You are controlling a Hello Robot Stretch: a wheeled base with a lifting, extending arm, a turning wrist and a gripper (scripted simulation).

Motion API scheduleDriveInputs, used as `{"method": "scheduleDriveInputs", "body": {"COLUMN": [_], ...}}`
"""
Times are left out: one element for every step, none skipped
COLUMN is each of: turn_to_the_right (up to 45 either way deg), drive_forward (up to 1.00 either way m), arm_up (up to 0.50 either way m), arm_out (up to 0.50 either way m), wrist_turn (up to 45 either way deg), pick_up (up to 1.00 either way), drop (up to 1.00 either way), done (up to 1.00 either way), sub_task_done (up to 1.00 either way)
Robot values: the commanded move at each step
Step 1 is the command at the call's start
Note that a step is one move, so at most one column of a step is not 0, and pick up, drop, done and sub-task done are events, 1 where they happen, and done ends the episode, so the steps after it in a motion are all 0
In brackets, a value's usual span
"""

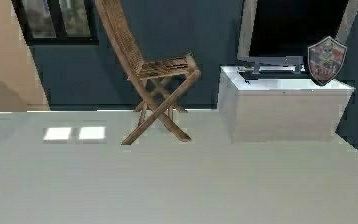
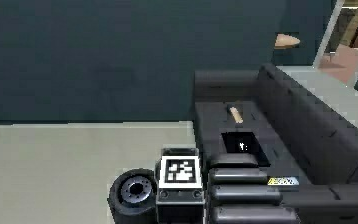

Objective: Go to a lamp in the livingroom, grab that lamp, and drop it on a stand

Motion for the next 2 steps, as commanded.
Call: {"method": "scheduleDriveInputs", "body": {"turn_to_the_right": [39.0, 3.0], "drive_forward": [0.00, 0.00], "arm_up": [0.00, 0.00], "arm_out": [0.00, 0.00], "wrist_turn": [0.0, 0.0], "pick_up": [0.00, 0.00], "drop": [0.00, 0.00], "done": [0.00, 0.00], "sub_task_done": [0.00, 0.00]}}
